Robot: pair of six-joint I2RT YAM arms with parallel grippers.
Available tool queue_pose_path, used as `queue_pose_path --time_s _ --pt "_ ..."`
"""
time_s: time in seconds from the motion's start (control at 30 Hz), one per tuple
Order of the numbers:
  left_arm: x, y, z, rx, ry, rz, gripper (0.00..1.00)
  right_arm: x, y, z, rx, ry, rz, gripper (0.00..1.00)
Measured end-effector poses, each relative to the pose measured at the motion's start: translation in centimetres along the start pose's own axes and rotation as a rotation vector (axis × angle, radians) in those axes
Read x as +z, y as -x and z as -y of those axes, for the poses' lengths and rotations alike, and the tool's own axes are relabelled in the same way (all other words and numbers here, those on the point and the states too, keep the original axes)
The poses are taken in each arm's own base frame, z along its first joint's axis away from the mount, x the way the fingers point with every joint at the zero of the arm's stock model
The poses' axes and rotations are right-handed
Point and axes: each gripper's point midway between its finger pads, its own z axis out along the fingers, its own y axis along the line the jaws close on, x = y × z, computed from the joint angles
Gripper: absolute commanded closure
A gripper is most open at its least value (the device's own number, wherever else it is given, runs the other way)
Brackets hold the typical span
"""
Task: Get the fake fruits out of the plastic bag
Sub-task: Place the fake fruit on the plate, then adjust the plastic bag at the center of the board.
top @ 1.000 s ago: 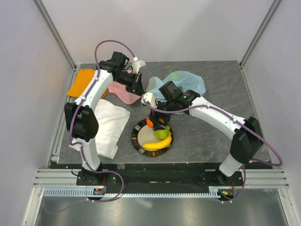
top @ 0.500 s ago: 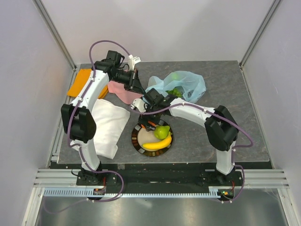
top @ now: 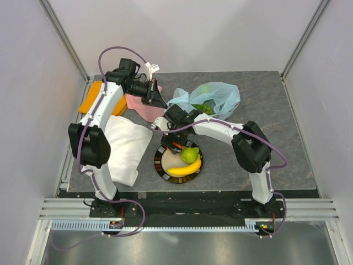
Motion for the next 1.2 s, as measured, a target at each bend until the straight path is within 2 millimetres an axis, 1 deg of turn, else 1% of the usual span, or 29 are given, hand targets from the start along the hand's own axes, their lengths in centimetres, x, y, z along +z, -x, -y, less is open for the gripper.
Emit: queue_pose_path --time_s 0.1,0.17,0.2,0.27,0.3,0.33,0.37,0.53,0.6,0.67,0.7,0.73,0.83,0.87,0.9,0.97,1.0,1.03,1.13,1.2 --pt "0.0 0.0 0.0 0.0 0.0 0.0 0.98 -0.1 -0.2 0.1 0.0 -0.01 -0.014 0.5" --pt "0.0 0.0 0.0 0.0 0.0 0.0 0.99 -0.2 -0.4 0.1 0.0 -0.015 -0.023 0.47" --pt "0.0 0.0 0.0 0.0 0.0 0.0 0.98 -0.2 -0.5 0.1 0.001 -0.015 -0.028 0.4" --pt "0.0 0.0 0.0 0.0 0.0 0.0 0.98 -0.2 -0.7 0.1 0.003 -0.015 -0.036 0.31" --pt "0.0 0.0 0.0 0.0 0.0 0.0 0.98 -0.2 -0.7 0.1 0.004 -0.016 -0.037 0.23" --pt "0.0 0.0 0.0 0.0 0.0 0.0 0.99 -0.2 -0.7 0.1 0.005 -0.019 -0.04 0.17" --pt "0.0 0.0 0.0 0.0 0.0 0.0 0.98 -0.3 -0.7 0.1 0.008 -0.022 -0.042 0.02" --pt "0.0 0.0 0.0 0.0 0.0 0.0 0.98 -0.5 -0.9 0.2 0.035 -0.031 -0.051 0.02" --pt "0.0 0.0 0.0 0.0 0.0 0.0 0.98 -1.2 -0.6 0.0 0.047 -0.026 -0.039 0.02" --pt "0.0 0.0 0.0 0.0 0.0 0.0 0.98 -2.9 0.4 0.0 0.05 -0.021 -0.014 0.02" --pt "0.0 0.0 0.0 0.0 -0.001 0.0 0.98 -4.0 1.2 0.1 0.048 -0.025 0.012 0.02" --pt "0.0 0.0 0.0 0.0 -0.001 0.0 0.99 -5.8 2.5 0.2 0.044 -0.029 0.057 0.02" --pt "0.0 0.2 0.0 0.014 -0.002 0.008 0.98 -10.4 4.8 0.1 0.042 -0.023 0.166 0.02" --pt "0.0 0.2 0.0 0.013 -0.002 0.005 0.99 -12.4 5.7 0.4 0.051 -0.024 0.22 0.02" --pt "0.0 0.1 0.0 0.013 -0.004 0.004 0.98 -14.5 6.4 1.0 0.068 -0.034 0.278 0.02" --pt "0.1 0.1 0.6 0.021 -0.028 0.002 0.99 -18.0 7.0 3.1 0.129 -0.062 0.377 0.02" --pt "0.2 0.2 1.6 0.042 -0.062 0.006 0.98 -19.0 6.7 3.8 0.162 -0.061 0.401 0.02" --pt "0.3 0.4 2.3 0.075 -0.075 0.012 0.99 -19.3 6.4 4.4 0.195 -0.052 0.412 0.02" --pt "-0.1 0.7 3.6 0.147 -0.08 0.034 0.98 -19.2 5.7 5.5 0.279 -0.013 0.428 0.04" --pt "-0.4 0.8 3.8 0.181 -0.069 0.049 0.99 -18.8 6.0 5.9 0.315 0.021 0.449 0.05"
